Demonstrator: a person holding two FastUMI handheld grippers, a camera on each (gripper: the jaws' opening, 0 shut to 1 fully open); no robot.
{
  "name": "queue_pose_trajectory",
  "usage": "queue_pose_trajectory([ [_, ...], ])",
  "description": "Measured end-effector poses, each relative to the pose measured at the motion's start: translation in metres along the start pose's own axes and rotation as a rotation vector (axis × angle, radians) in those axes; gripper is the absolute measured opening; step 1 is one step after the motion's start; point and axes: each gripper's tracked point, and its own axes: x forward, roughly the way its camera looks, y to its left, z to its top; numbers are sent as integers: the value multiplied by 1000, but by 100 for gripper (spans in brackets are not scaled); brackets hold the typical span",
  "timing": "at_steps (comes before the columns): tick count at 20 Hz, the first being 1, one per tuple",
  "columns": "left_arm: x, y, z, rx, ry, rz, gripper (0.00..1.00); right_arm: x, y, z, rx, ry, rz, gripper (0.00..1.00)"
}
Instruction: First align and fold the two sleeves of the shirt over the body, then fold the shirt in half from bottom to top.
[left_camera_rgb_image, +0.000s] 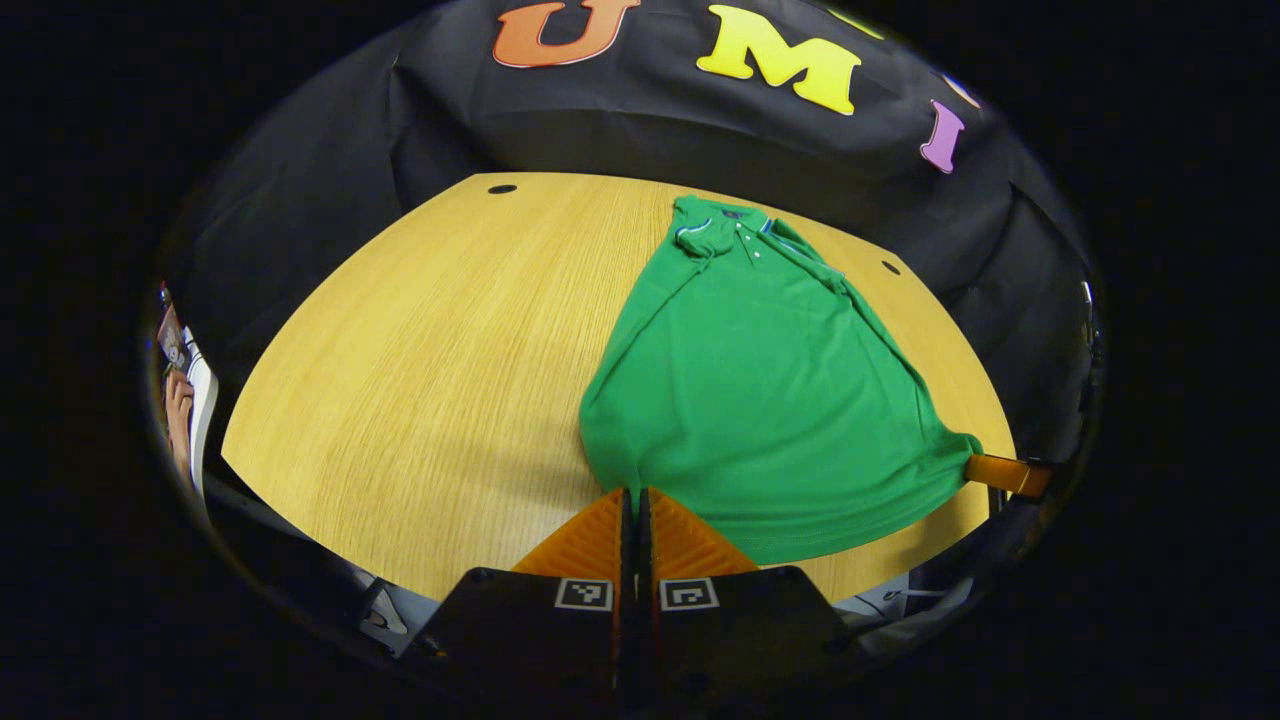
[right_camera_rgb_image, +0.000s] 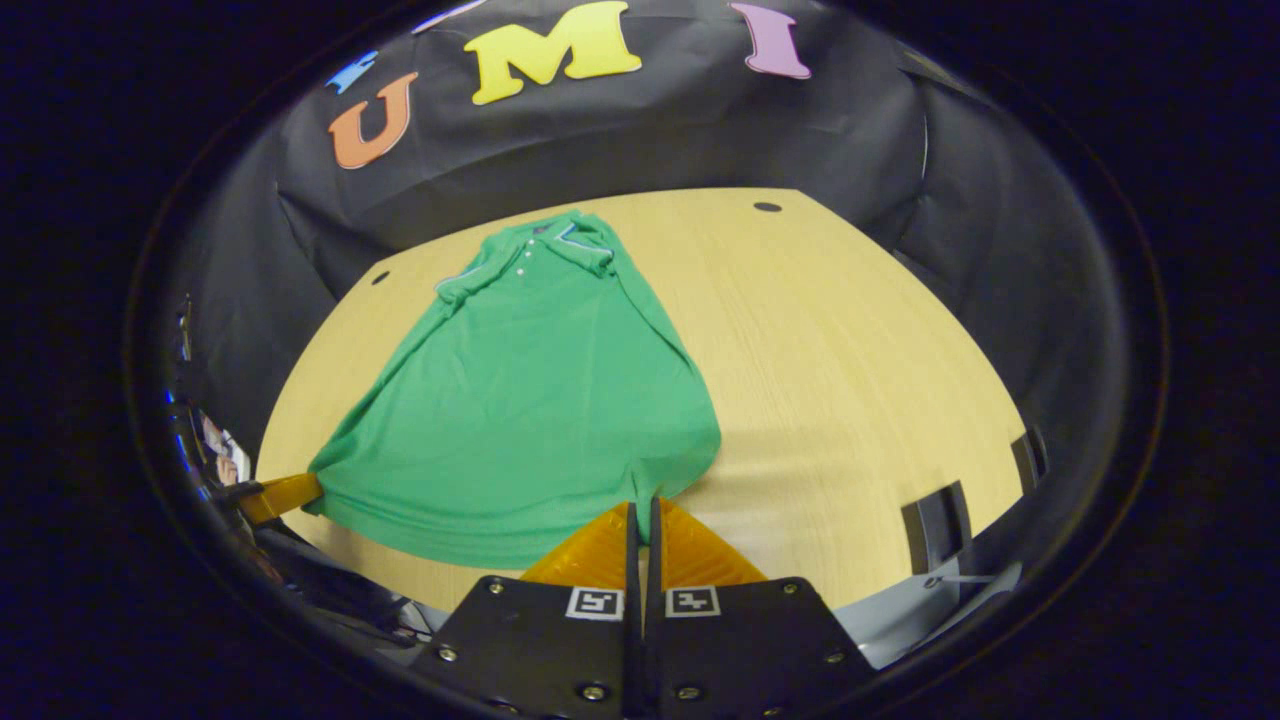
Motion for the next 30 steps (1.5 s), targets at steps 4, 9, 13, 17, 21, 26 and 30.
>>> queue_pose_trajectory([
  [4,-9,-6,48,3,-81,-5,3,-4,3,43,-11,-82,13,1],
  [9,-7,-12,98,30,-157,-9,3,-7,8,96,-26,-177,25,1],
  [13,-2,-18,136,61,-215,-11,3,-9,17,143,-59,-261,35,1],
  [17,3,-18,176,60,-271,-9,3,-5,27,188,-96,-334,51,1],
  [21,8,-17,215,81,-330,5,6,2,38,225,-121,-388,66,1],
  [26,22,-23,271,89,-402,14,3,19,52,280,-138,-459,70,1],
  [30,39,-22,311,76,-444,22,3,36,61,319,-147,-494,76,1],
])
